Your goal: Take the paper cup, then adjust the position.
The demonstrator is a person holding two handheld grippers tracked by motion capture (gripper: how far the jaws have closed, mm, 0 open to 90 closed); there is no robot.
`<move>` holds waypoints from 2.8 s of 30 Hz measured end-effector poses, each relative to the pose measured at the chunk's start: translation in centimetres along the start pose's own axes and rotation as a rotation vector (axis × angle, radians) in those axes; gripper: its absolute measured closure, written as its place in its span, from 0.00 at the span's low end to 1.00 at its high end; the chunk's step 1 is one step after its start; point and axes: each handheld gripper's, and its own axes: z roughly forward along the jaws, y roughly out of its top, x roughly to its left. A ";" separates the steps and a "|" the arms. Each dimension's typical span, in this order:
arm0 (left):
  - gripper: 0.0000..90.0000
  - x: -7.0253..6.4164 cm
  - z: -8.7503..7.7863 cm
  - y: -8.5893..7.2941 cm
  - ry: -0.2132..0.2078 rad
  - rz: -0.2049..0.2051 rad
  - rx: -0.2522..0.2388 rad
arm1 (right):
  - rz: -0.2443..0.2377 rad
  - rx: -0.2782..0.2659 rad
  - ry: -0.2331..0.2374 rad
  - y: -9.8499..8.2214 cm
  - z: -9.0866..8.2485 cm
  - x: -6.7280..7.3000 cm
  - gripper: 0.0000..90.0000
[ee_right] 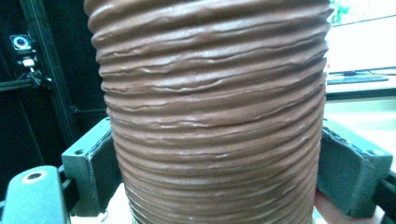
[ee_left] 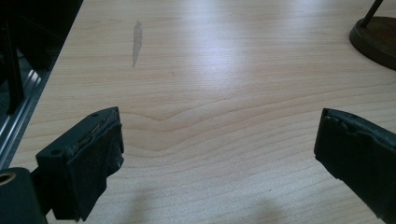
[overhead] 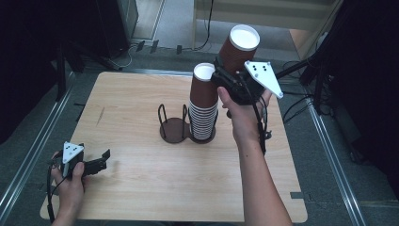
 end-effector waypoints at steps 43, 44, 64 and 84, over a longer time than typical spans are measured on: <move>0.03 -0.9 -0.2 2.8 -0.179 -0.068 -0.056 | -0.049 0.178 -0.111 -11.2 -8.8 -7.5 0.14; 0.03 -1.1 -0.4 3.2 -0.192 -0.059 -0.065 | -0.049 0.178 -0.110 -11.5 -9.0 -7.6 0.14; 0.02 -7.1 -1.9 8.7 -0.410 0.098 -0.136 | -0.036 0.244 -0.095 -14.8 -9.9 -6.4 0.13; 0.00 -11.3 -2.2 9.0 -0.537 0.126 -0.089 | -0.151 0.315 -0.048 -17.6 -10.5 -4.8 0.14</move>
